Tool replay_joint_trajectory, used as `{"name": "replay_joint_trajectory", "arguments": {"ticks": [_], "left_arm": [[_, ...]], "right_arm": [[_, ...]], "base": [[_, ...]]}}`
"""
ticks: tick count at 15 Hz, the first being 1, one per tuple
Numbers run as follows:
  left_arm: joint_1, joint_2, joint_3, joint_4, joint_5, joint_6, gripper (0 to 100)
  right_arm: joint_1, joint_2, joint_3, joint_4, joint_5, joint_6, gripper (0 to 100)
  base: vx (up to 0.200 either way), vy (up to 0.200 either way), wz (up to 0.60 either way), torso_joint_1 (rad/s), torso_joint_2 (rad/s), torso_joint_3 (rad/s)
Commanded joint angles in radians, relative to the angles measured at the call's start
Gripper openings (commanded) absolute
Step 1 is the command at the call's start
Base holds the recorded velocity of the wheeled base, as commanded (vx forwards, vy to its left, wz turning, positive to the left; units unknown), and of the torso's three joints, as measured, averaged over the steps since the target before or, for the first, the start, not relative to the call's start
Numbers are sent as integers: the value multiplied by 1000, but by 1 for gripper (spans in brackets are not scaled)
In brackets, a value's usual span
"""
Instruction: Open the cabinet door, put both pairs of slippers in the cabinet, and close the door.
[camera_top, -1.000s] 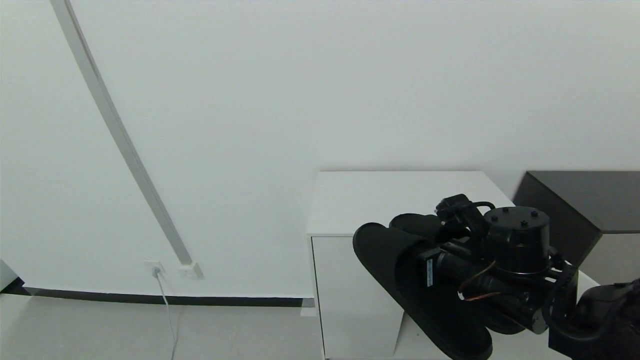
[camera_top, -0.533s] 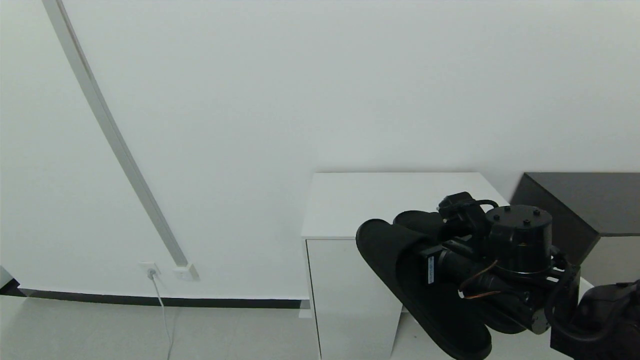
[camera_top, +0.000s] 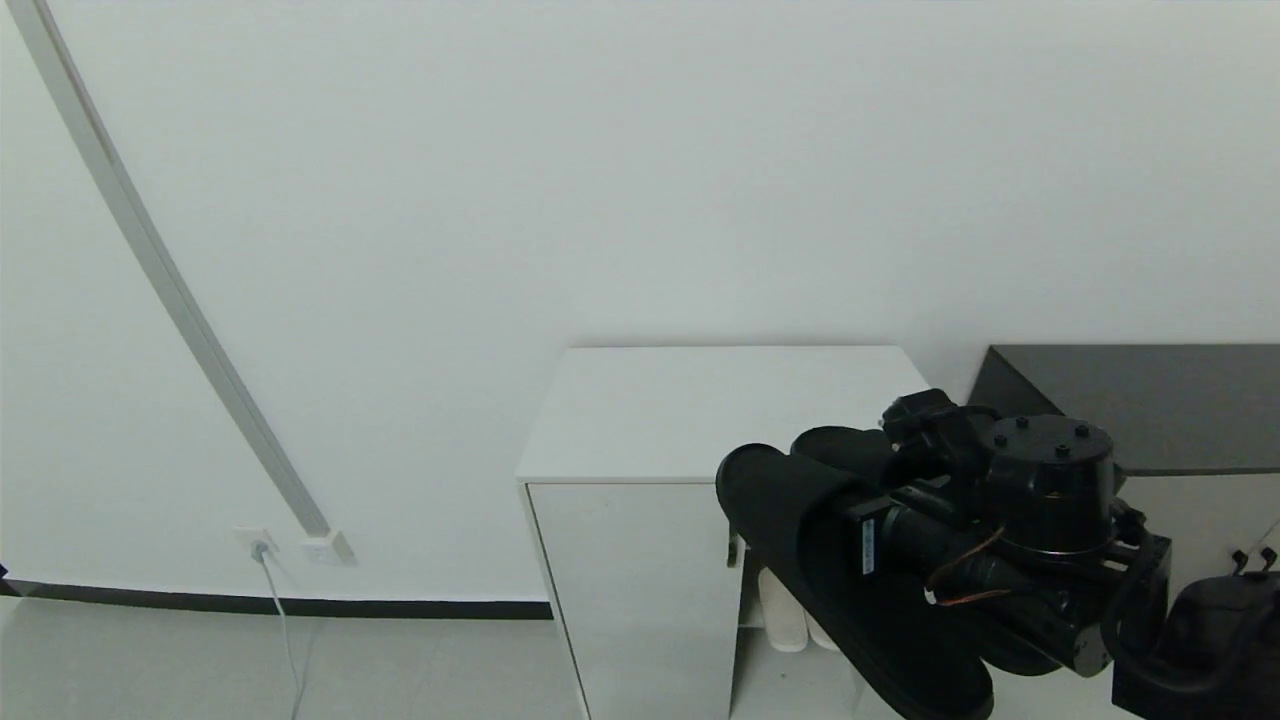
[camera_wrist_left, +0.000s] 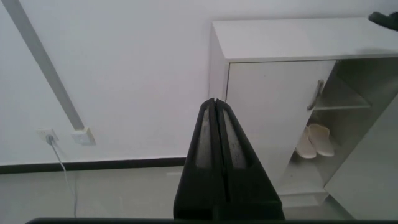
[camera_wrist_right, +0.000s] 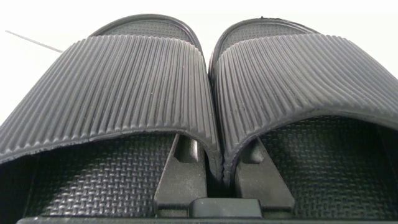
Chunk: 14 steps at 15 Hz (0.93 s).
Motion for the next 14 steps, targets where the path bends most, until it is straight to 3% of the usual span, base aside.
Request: {"name": "replay_joint_trajectory", "arguments": {"ticks": [1,14], "left_arm": [[0,0,0,0,0,0,0],[0,0,0,0,2,-2,0]], "right_arm": [[0,-11,1,-1,0,0,0],[4,-11,10,-1,-2,0,0]], "base": [[0,-200,0,2,7,7],[0,0,0,0,0,0]]}}
